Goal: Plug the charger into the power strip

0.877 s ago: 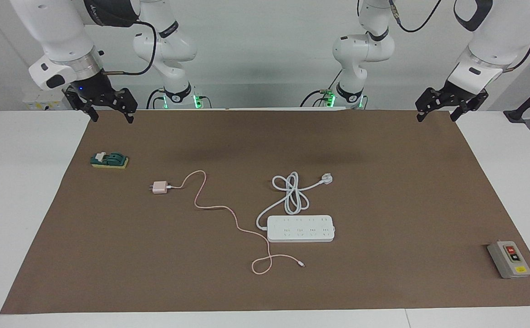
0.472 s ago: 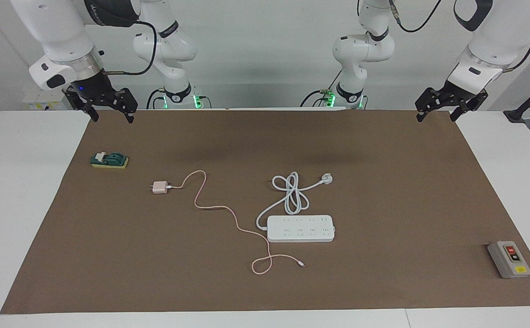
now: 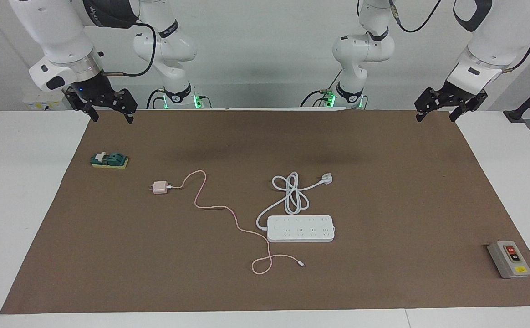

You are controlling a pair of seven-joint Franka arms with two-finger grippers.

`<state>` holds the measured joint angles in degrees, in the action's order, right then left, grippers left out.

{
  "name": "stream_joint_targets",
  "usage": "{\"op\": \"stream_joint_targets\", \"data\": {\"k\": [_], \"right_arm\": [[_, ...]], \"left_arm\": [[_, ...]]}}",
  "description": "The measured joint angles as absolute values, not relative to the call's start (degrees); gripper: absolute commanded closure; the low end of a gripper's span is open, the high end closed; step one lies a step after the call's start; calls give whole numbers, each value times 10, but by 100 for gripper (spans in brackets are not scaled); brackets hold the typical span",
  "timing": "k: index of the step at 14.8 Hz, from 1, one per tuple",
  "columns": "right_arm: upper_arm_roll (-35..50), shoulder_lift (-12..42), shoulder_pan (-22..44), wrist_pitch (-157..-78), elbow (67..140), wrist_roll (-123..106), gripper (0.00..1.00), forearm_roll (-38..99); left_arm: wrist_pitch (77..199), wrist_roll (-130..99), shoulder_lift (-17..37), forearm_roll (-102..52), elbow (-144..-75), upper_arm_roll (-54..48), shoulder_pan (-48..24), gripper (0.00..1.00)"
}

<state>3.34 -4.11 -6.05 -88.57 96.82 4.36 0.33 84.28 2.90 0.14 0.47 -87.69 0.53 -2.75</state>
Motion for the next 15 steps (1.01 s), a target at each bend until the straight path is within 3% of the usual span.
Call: {"op": "stream_joint_targets", "data": {"k": [6,10,15], "right_arm": [[29,-29,-134,-886,1029,254,0,125],[29,43,-173,-900,1041,479,0,258],[29,112,-177,-991,1084,541,0,378]], "left_arm": [[843,30,1,4,-877,3,-46,0],[844,30,1,4,-877,4,-46,0],[846,30,1,4,-877,5,-46,0]]}}
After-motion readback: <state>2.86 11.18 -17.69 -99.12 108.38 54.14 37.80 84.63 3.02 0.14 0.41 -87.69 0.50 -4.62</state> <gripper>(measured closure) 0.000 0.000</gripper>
